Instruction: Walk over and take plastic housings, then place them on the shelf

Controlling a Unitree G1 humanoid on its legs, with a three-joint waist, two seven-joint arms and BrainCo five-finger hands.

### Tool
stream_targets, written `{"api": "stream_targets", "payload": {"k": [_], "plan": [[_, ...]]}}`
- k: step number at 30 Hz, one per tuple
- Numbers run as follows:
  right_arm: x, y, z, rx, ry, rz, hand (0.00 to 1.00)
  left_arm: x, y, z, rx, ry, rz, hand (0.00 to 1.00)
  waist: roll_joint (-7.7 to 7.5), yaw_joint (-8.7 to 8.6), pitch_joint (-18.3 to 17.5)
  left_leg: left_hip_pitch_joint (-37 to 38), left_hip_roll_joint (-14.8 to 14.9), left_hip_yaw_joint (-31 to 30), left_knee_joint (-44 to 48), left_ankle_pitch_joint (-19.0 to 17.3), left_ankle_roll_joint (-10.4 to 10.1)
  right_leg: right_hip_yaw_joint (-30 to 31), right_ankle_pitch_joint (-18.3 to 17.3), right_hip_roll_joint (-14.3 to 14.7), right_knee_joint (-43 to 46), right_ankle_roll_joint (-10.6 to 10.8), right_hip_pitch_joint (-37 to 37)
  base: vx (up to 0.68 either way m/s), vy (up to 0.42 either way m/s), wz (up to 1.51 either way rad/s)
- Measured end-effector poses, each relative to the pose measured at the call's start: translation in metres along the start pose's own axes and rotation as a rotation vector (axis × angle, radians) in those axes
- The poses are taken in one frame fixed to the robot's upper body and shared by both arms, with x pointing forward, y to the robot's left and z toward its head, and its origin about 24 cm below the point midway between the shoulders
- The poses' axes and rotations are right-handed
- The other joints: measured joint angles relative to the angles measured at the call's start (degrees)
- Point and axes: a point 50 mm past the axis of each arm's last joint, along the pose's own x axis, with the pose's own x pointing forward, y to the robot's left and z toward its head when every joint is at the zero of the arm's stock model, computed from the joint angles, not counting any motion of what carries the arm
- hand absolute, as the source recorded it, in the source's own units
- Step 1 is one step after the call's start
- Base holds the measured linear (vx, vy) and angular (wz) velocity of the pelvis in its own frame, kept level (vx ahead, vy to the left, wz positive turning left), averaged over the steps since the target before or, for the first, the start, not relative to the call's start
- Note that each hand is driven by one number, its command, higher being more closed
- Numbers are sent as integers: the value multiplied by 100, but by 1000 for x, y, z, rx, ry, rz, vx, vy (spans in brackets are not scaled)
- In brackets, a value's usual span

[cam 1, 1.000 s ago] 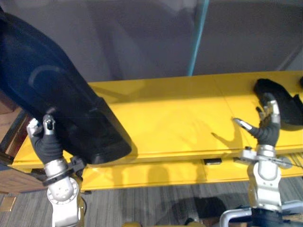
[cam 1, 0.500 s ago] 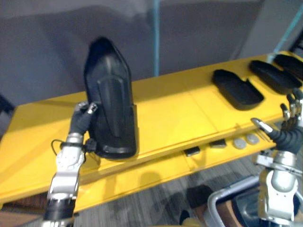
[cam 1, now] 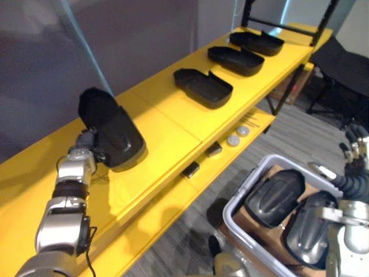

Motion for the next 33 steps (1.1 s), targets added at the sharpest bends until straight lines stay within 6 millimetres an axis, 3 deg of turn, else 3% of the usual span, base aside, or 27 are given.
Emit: {"api": "stream_targets", "payload": {"k": [4, 7, 13, 14, 26, 33], "plan": [[1, 0, 3, 1, -18, 0, 0, 0, 11, 4, -140, 11, 58, 100, 112, -16, 352, -83, -86, 120, 16, 185, 128, 71, -24, -78, 56, -16, -119, -102, 3, -3], [3, 2, 11, 2, -49, 13, 0, 1, 15, 4, -221, 23, 54, 100, 149, -36, 440, -237, -123, 157, 69, 317, 259, 76, -17, -137, 55, -29, -269, -95, -22, 4], [3, 4, 17, -4, -75, 54, 0, 1, 16, -1, -275, 49, 42, 100, 149, -168, 487, -226, -119, 271, 83, 469, 311, 101, 2, -131, 57, -33, -261, -81, -16, -2], [2, 4, 17, -8, -69, 64, 0, 2, 17, -2, -274, 52, 41, 0, 167, -233, 498, -227, -118, 269, 83, 469, 312, 101, 0, -130, 58, -31, -260, -84, 13, 0], [3, 5, 19, -15, -68, 123, 0, 3, 16, -6, -261, 56, 1, 0, 289, -315, 732, -261, -157, 246, 193, 470, 313, 105, 20, -223, 72, -18, -262, -105, 40, 1], [4, 4, 18, -19, -52, 135, 0, 5, 27, -10, -265, 71, 50, 0, 297, -384, 731, -333, -176, 165, 162, 432, 273, 37, 20, -261, 173, -17, -351, -97, 50, 7]]}}
